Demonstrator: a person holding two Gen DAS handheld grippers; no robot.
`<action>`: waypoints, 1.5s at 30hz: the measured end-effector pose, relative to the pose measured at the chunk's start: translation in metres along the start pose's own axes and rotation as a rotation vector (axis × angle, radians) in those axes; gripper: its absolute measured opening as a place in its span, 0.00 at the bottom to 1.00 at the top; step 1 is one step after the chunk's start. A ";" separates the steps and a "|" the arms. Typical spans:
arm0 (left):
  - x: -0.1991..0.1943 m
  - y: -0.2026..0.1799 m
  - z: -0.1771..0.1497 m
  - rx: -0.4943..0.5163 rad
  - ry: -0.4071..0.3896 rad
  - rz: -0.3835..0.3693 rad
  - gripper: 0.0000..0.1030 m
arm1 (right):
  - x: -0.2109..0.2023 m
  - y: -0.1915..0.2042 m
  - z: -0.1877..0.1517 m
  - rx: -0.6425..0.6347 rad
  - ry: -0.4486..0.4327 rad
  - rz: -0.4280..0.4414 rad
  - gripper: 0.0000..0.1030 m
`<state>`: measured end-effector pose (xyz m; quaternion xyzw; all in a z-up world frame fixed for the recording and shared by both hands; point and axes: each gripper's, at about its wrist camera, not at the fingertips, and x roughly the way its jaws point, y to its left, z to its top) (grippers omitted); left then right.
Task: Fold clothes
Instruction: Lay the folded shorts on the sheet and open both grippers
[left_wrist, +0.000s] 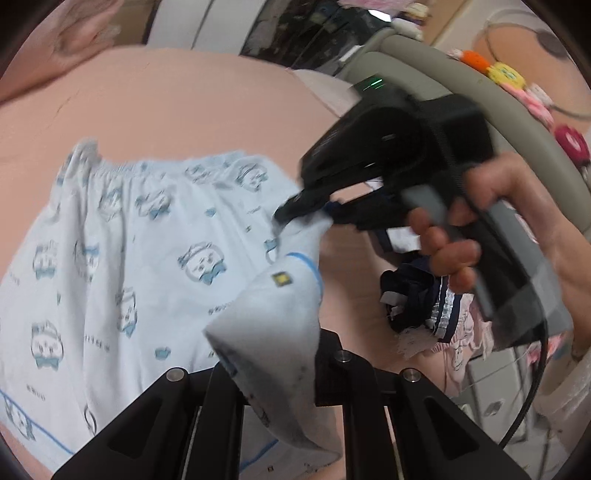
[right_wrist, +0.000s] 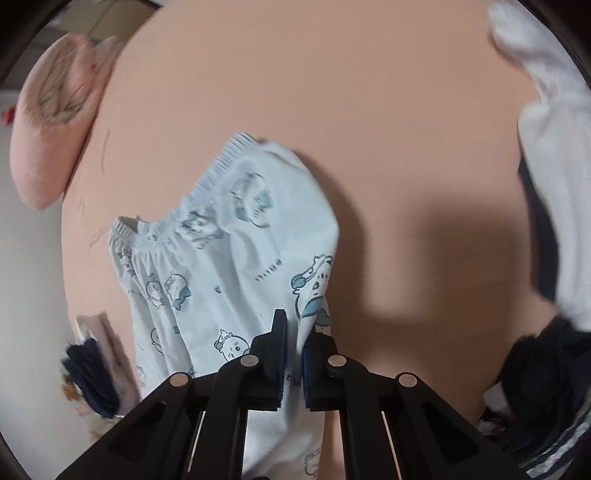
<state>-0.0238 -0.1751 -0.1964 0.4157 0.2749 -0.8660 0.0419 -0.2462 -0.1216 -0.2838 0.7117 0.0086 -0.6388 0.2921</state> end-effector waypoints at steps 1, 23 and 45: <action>0.001 0.004 0.000 -0.030 0.012 -0.007 0.09 | -0.005 0.005 -0.001 -0.030 -0.015 -0.006 0.04; -0.046 0.079 -0.024 -0.321 0.016 -0.039 0.09 | -0.028 0.138 -0.025 -0.447 -0.112 -0.184 0.04; -0.073 0.130 -0.023 -0.340 0.079 0.127 0.11 | -0.002 0.181 -0.042 -0.477 0.022 -0.225 0.05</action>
